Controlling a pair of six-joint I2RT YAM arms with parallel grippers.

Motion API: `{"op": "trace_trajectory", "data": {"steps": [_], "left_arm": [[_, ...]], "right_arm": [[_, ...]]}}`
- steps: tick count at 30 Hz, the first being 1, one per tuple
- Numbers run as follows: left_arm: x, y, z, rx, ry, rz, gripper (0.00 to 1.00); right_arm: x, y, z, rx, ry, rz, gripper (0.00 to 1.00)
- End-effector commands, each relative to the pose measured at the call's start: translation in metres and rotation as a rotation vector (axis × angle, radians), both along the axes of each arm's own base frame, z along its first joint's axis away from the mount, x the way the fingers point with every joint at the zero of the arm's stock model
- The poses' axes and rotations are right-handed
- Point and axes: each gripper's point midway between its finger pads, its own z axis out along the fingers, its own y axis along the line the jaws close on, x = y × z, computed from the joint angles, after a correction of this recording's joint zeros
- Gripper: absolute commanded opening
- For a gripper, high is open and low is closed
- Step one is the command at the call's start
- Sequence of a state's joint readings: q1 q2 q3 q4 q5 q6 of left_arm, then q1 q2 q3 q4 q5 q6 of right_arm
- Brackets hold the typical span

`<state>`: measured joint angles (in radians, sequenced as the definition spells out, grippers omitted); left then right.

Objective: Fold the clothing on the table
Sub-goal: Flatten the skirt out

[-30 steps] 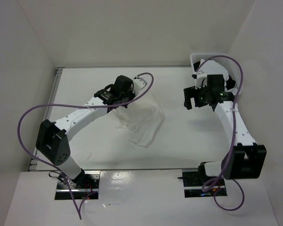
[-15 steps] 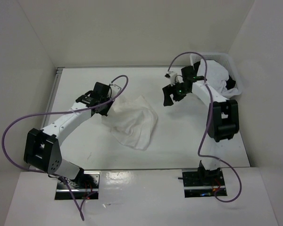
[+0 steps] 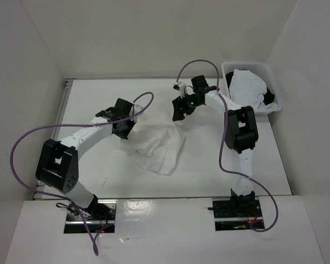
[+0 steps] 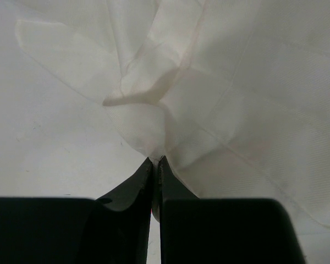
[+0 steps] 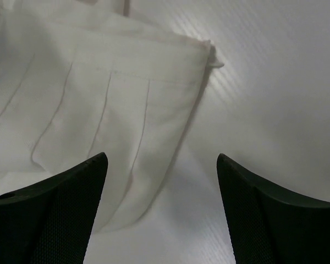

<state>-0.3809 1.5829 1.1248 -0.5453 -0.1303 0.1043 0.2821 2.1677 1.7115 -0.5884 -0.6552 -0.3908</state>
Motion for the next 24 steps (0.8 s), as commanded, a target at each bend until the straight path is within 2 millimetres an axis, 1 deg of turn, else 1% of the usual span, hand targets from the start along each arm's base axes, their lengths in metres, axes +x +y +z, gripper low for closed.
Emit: {"op": "trace_trajectory", "data": {"steps": [1,3,4,5,6,7,8,9,10,11,12,14,15,16,17,18,19,20,21,22,23,24], "left_arm": [[0.001,-0.009,0.003,-0.049,0.0,-0.027,0.11],[0.0,-0.011,0.003,-0.057,0.003,-0.032,0.11],[0.0,-0.011,0.003,-0.057,0.003,-0.032,0.11],[0.003,-0.012,0.004,-0.057,-0.008,-0.04,0.11],[0.003,-0.012,0.004,-0.057,-0.008,-0.04,0.11],[0.002,-0.012,0.001,-0.054,0.0,-0.04,0.11],[0.002,-0.012,0.001,-0.054,0.001,-0.04,0.11],[0.002,-0.012,0.001,-0.054,0.001,-0.04,0.11],[0.002,-0.012,-0.003,-0.05,0.011,-0.04,0.11],[0.002,-0.012,-0.003,-0.05,0.011,-0.04,0.11],[0.002,-0.012,-0.003,-0.05,0.011,-0.04,0.11],[0.001,-0.015,-0.003,-0.05,0.011,-0.049,0.11],[0.001,-0.015,-0.003,-0.05,0.011,-0.049,0.11],[0.001,-0.015,-0.003,-0.05,0.011,-0.049,0.11],[0.001,-0.015,-0.006,-0.047,0.019,-0.049,0.11],[0.001,-0.015,-0.006,-0.047,0.019,-0.049,0.11],[0.001,-0.015,-0.006,-0.046,0.019,-0.049,0.11],[0.001,-0.015,-0.006,-0.046,0.019,-0.049,0.11],[0.001,-0.015,-0.006,-0.046,0.019,-0.049,0.11],[0.001,-0.015,-0.006,-0.046,0.019,-0.049,0.11],[0.001,-0.013,-0.006,-0.039,0.017,-0.045,0.11],[0.001,-0.013,-0.006,-0.039,0.016,-0.045,0.11]], "right_arm": [[0.027,0.014,0.007,0.079,-0.046,-0.002,0.83],[0.033,0.019,-0.007,0.092,-0.017,0.001,0.82],[0.034,0.022,-0.011,0.106,0.001,0.003,0.8],[0.035,0.025,-0.022,0.116,0.028,0.013,0.77],[0.037,0.026,-0.027,0.115,0.047,0.005,0.76],[0.031,0.032,-0.03,0.122,0.081,0.022,0.76],[0.041,0.037,-0.022,0.142,0.055,0.032,0.73],[0.04,0.039,-0.033,0.147,0.092,0.027,0.73],[0.043,0.041,-0.034,0.156,0.091,0.032,0.73],[0.045,0.041,-0.031,0.155,0.094,0.032,0.72],[0.045,0.041,-0.041,0.149,0.115,0.03,0.72],[0.047,0.048,-0.038,0.157,0.115,0.044,0.72],[0.045,0.048,-0.046,0.151,0.136,0.042,0.72],[0.046,0.048,-0.043,0.152,0.134,0.042,0.72],[0.044,0.048,-0.048,0.147,0.15,0.041,0.71],[0.044,0.054,-0.045,0.15,0.14,0.052,0.71],[0.044,0.054,-0.045,0.15,0.14,0.052,0.7],[0.042,0.058,-0.046,0.141,0.139,0.058,0.7],[0.04,0.056,-0.049,0.131,0.145,0.053,0.69],[0.039,0.06,-0.05,0.123,0.143,0.057,0.67],[0.038,0.058,-0.055,0.109,0.147,0.05,0.67],[0.035,0.062,-0.06,0.098,0.154,0.055,0.64]]}}
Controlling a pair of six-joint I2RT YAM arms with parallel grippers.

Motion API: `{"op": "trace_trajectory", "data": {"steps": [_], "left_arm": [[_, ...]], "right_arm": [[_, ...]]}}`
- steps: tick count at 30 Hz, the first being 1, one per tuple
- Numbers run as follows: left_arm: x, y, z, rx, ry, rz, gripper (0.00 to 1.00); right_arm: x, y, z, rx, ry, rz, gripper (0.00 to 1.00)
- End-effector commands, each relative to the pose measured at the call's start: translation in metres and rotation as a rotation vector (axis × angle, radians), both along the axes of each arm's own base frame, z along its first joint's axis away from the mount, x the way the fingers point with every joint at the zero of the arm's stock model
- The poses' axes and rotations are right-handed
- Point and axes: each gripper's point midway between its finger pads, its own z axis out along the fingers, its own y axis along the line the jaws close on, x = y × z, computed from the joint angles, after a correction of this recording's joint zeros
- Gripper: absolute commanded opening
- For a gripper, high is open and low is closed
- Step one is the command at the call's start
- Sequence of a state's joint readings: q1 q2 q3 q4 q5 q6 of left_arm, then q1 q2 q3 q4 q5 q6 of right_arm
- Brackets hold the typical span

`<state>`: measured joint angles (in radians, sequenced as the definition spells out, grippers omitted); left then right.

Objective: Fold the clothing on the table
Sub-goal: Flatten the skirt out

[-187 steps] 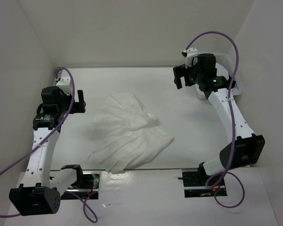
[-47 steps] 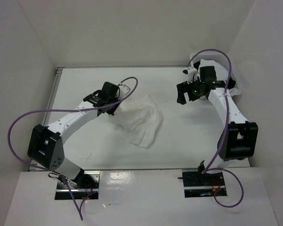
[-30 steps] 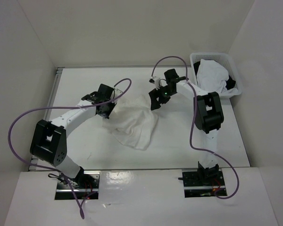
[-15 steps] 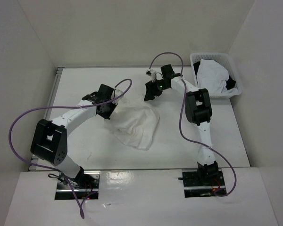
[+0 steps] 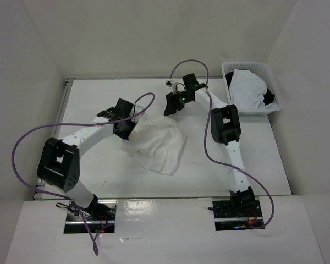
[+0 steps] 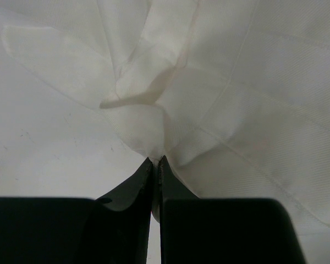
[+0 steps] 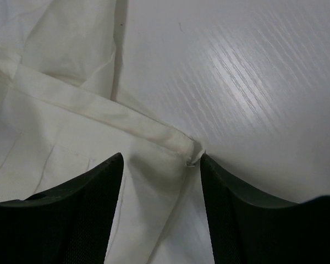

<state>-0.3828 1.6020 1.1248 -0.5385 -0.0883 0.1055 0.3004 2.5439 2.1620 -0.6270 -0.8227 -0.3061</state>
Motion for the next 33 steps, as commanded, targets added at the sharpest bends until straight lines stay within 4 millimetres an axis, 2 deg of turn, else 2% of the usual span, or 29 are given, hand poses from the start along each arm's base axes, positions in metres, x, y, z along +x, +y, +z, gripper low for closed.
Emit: {"op": "trace_trajectory", "data": {"steps": [1,3,6,7,8,10,11,13,14,15,17,18,20,21,22,23,24,25,26,27,28,29,30,31,32,33], "left_arm": [[0.003,-0.005,0.001,-0.01,-0.009,-0.021,0.11],[0.003,-0.005,0.001,-0.01,-0.009,-0.021,0.11],[0.003,-0.005,0.001,-0.01,-0.009,-0.021,0.11],[0.003,-0.005,0.001,-0.01,-0.009,-0.021,0.11],[0.003,-0.005,0.001,-0.01,-0.009,-0.021,0.11],[0.003,-0.005,0.001,-0.01,-0.009,-0.021,0.11],[0.003,-0.005,0.001,-0.01,-0.009,-0.021,0.11],[0.003,-0.005,0.004,-0.014,-0.019,-0.021,0.11],[0.004,-0.005,0.009,-0.019,-0.031,-0.021,0.11],[0.006,-0.007,0.016,-0.027,-0.051,-0.021,0.11],[0.009,-0.008,0.035,-0.033,-0.115,-0.021,0.11],[0.014,-0.004,0.046,-0.023,-0.164,-0.003,0.11],[0.015,-0.011,0.076,-0.027,-0.259,-0.023,0.11],[0.019,-0.014,0.092,-0.027,-0.314,-0.016,0.11],[0.018,-0.017,0.108,-0.044,-0.347,-0.025,0.11],[0.016,-0.017,0.117,-0.047,-0.353,-0.024,0.11],[0.021,-0.021,0.135,-0.057,-0.387,-0.026,0.11],[0.019,-0.02,0.152,-0.074,-0.421,-0.023,0.11],[0.019,-0.018,0.163,-0.079,-0.449,-0.014,0.11],[0.015,-0.015,0.182,-0.093,-0.499,-0.021,0.11],[0.011,-0.013,0.192,-0.099,-0.526,-0.026,0.11],[0.011,-0.01,0.21,-0.107,-0.579,-0.025,0.11],[0.0,-0.008,0.23,-0.136,-0.632,-0.029,0.12],[-0.005,-0.006,0.252,-0.151,-0.685,-0.033,0.12],[-0.01,-0.002,0.267,-0.158,-0.724,-0.039,0.12],[-0.023,0.005,0.29,-0.179,-0.788,-0.039,0.13]], "right_arm": [[-0.02,0.006,-0.031,-0.081,0.092,-0.001,0.63],[-0.021,0.01,-0.035,-0.104,0.09,-0.001,0.6],[-0.026,0.017,-0.044,-0.146,0.107,0.008,0.45],[-0.026,0.02,-0.043,-0.154,0.094,0.01,0.36],[-0.029,0.017,-0.051,-0.172,0.113,0.006,0.31],[-0.023,0.018,-0.05,-0.176,0.098,0.001,0.2],[-0.025,0.016,-0.052,-0.189,0.111,-0.011,0.08],[-0.021,0.015,-0.04,-0.195,0.094,-0.018,0.0],[-0.02,0.016,-0.033,-0.19,0.081,-0.019,0.0],[-0.014,0.016,-0.011,-0.184,0.038,-0.028,0.0],[-0.011,0.012,0.018,-0.191,-0.012,-0.048,0.0],[-0.009,0.009,0.056,-0.184,-0.071,-0.077,0.0],[-0.008,0.005,0.099,-0.166,-0.154,-0.108,0.0],[-0.012,-0.001,0.111,-0.177,-0.169,-0.136,0.0],[-0.018,-0.006,0.164,-0.137,-0.251,-0.177,0.0],[-0.019,-0.009,0.189,-0.115,-0.308,-0.203,0.0],[-0.027,-0.015,0.196,-0.12,-0.322,-0.215,0.0],[-0.039,-0.025,0.241,-0.098,-0.403,-0.26,0.0],[-0.044,-0.032,0.258,-0.094,-0.444,-0.284,0.0],[-0.05,-0.038,0.265,-0.097,-0.468,-0.303,0.0],[-0.063,-0.051,0.303,-0.078,-0.543,-0.354,0.0],[-0.071,-0.057,0.317,-0.071,-0.576,-0.374,0.0],[-0.079,-0.063,0.32,-0.073,-0.587,-0.386,0.0],[-0.097,-0.076,0.348,-0.06,-0.655,-0.417,0.0],[-0.105,-0.083,0.349,-0.072,-0.667,-0.424,0.0],[-0.113,-0.088,0.356,-0.07,-0.686,-0.44,0.0]]}}
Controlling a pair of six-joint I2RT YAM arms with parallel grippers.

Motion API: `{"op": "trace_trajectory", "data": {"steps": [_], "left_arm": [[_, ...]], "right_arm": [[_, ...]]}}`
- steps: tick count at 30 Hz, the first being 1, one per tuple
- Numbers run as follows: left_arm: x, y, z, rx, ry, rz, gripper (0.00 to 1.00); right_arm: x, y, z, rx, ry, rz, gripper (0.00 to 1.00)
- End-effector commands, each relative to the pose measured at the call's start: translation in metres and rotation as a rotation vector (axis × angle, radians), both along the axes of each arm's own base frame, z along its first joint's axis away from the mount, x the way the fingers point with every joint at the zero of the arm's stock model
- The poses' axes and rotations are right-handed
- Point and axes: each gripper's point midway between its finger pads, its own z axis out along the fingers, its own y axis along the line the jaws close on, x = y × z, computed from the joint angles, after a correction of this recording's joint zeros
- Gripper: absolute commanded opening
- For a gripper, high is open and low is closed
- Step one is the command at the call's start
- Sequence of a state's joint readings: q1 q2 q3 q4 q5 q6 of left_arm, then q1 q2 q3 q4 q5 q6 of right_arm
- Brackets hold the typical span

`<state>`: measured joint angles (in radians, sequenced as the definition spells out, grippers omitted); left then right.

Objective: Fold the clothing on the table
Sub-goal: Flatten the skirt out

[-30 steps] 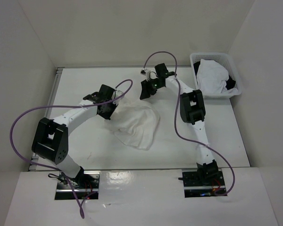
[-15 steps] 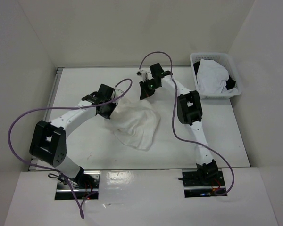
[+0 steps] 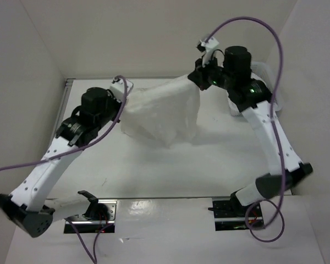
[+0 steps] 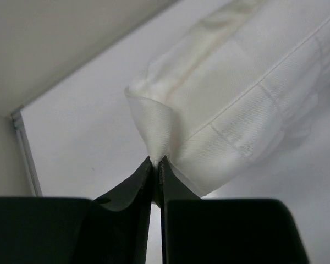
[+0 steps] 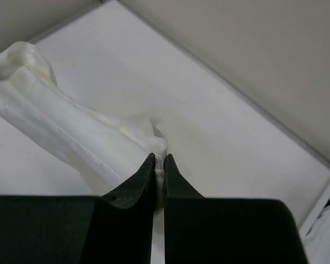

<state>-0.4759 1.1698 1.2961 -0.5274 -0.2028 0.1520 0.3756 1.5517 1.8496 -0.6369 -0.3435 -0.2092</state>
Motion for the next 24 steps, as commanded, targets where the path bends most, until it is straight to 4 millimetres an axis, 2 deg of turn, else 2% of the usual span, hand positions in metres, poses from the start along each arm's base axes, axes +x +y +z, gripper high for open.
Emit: {"op": "trace_trajectory", "data": {"steps": [1,2,3,4,5,6,14,15,17,18,22,24], "left_arm": [[-0.026,0.02,0.077,-0.031,-0.216,-0.002,0.13],[-0.031,0.023,0.094,-0.051,-0.255,0.0,0.13],[-0.036,0.025,0.099,-0.056,-0.263,0.0,0.14],[-0.04,0.027,0.103,-0.062,-0.276,0.001,0.14],[-0.042,0.027,0.106,-0.061,-0.285,-0.012,0.14],[-0.044,0.029,0.104,-0.064,-0.284,-0.014,0.14],[-0.058,0.001,0.096,-0.082,-0.235,-0.198,0.14],[-0.057,0.001,0.099,-0.086,-0.246,-0.198,0.14],[-0.043,-0.002,0.085,-0.07,-0.223,-0.178,0.14],[-0.033,0.001,0.077,-0.047,-0.228,-0.141,0.14],[-0.003,-0.005,0.054,0.002,-0.217,-0.102,0.14],[0.011,-0.005,0.052,0.011,-0.229,-0.064,0.14]], "right_arm": [[-0.021,-0.032,0.015,-0.03,-0.079,-0.121,0.0],[-0.026,-0.037,0.021,-0.025,-0.1,-0.137,0.0],[-0.03,-0.041,0.026,-0.02,-0.121,-0.152,0.0],[-0.034,-0.045,0.022,-0.035,-0.122,-0.161,0.0],[-0.042,-0.049,0.03,-0.022,-0.147,-0.162,0.0],[-0.045,-0.05,0.03,-0.021,-0.149,-0.162,0.0],[-0.066,-0.038,0.034,0.004,-0.154,-0.055,0.0],[-0.063,-0.038,0.033,0.0,-0.165,-0.053,0.0],[-0.048,-0.039,0.026,-0.011,-0.166,-0.088,0.0],[-0.036,-0.039,0.011,-0.032,-0.138,-0.113,0.0],[0.002,-0.048,-0.008,-0.07,-0.121,-0.194,0.0],[0.016,-0.05,-0.005,-0.078,-0.148,-0.225,0.0]]}}
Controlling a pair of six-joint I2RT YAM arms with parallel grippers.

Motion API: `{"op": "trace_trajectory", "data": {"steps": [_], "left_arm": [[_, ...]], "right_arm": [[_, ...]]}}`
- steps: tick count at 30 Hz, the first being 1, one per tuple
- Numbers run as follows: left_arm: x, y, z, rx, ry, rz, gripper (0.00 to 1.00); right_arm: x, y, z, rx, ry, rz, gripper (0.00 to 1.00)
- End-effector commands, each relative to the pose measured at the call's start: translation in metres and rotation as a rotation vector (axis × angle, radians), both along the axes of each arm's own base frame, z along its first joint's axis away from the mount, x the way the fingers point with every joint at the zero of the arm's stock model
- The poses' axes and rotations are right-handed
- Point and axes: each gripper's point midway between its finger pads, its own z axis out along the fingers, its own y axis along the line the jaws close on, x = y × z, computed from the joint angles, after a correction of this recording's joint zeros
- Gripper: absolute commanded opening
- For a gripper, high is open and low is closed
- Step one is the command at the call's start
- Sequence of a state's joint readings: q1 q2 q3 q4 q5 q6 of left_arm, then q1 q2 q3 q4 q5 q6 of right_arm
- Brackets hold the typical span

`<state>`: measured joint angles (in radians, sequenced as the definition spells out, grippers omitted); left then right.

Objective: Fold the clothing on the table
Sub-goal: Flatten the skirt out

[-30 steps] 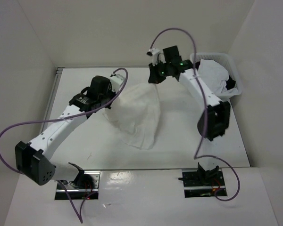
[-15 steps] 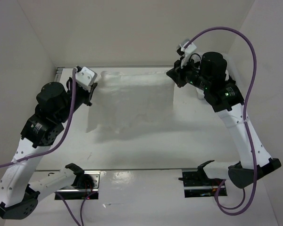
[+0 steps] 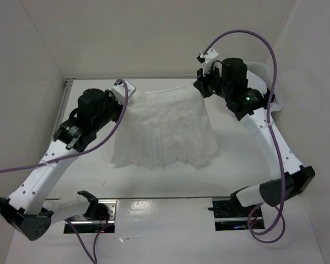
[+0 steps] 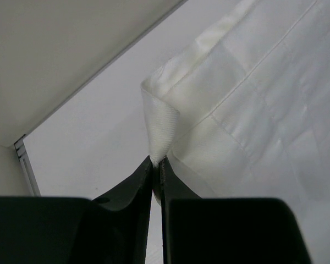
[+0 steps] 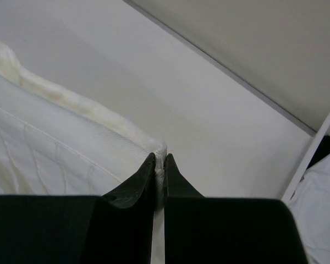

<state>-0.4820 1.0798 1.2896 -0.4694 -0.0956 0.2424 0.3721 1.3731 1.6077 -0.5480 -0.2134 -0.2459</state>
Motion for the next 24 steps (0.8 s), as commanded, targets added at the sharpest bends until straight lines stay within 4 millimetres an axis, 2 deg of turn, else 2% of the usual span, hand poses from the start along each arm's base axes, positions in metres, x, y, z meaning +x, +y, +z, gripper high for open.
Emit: {"op": "trace_trajectory", "data": {"steps": [1,2,3,4,6,7,8,10,11,12,13,14,15,16,17,18,20,21,22,23,24], "left_arm": [[0.035,0.006,0.007,0.03,-0.082,0.087,0.14],[0.04,0.006,0.014,0.025,-0.098,0.1,0.14],[0.047,0.014,0.018,0.022,-0.105,0.127,0.14],[0.053,0.014,0.019,0.006,-0.105,0.141,0.14],[0.055,0.018,0.032,-0.022,-0.13,0.156,0.14],[0.051,0.019,0.038,-0.039,-0.142,0.159,0.14],[0.047,0.021,0.043,-0.045,-0.154,0.159,0.14],[0.037,0.025,0.056,-0.066,-0.191,0.16,0.14],[0.032,0.028,0.056,-0.057,-0.193,0.158,0.14],[0.028,0.03,0.058,-0.061,-0.201,0.158,0.14],[0.016,0.035,0.068,-0.074,-0.224,0.158,0.14],[0.011,0.038,0.063,-0.057,-0.214,0.156,0.14],[0.006,0.04,0.059,-0.054,-0.209,0.155,0.14],[-0.005,0.046,0.069,-0.057,-0.237,0.154,0.14],[-0.012,0.045,0.062,-0.048,-0.211,0.134,0.14],[-0.025,0.048,0.065,-0.038,-0.228,0.11,0.14],[-0.042,0.051,0.057,-0.021,-0.203,0.072,0.14],[-0.057,0.048,0.057,-0.021,-0.212,0.02,0.14],[-0.066,0.047,0.052,-0.01,-0.201,-0.014,0.14],[-0.075,0.048,0.037,0.014,-0.156,-0.039,0.14],[-0.091,0.044,0.041,0.002,-0.17,-0.097,0.14]], "right_arm": [[0.045,-0.019,0.0,-0.041,-0.075,-0.144,0.0],[0.051,-0.02,0.005,-0.04,-0.09,-0.164,0.0],[0.056,-0.022,0.013,-0.033,-0.116,-0.181,0.0],[0.059,-0.03,0.016,-0.037,-0.127,-0.217,0.0],[0.061,-0.031,0.03,-0.011,-0.158,-0.231,0.0],[0.062,-0.032,0.032,-0.009,-0.167,-0.241,0.0],[0.055,-0.035,0.047,0.017,-0.192,-0.245,0.0],[0.046,-0.037,0.06,0.038,-0.21,-0.248,0.0],[0.036,-0.039,0.072,0.053,-0.236,-0.24,0.0],[0.031,-0.04,0.076,0.063,-0.236,-0.242,0.0],[0.025,-0.042,0.079,0.065,-0.239,-0.242,0.0],[0.013,-0.045,0.093,0.082,-0.269,-0.232,0.0],[0.008,-0.047,0.093,0.08,-0.266,-0.232,0.0],[0.0,-0.047,0.093,0.079,-0.258,-0.22,0.0],[-0.007,-0.048,0.096,0.081,-0.26,-0.21,0.0],[-0.022,-0.047,0.1,0.082,-0.269,-0.176,0.0],[-0.039,-0.046,0.091,0.073,-0.231,-0.133,0.0],[-0.059,-0.044,0.098,0.082,-0.25,-0.083,0.0],[-0.069,-0.043,0.096,0.074,-0.248,-0.052,0.0],[-0.08,-0.044,0.089,0.067,-0.218,-0.031,0.0],[-0.1,-0.04,0.091,0.071,-0.229,0.035,0.0]]}}
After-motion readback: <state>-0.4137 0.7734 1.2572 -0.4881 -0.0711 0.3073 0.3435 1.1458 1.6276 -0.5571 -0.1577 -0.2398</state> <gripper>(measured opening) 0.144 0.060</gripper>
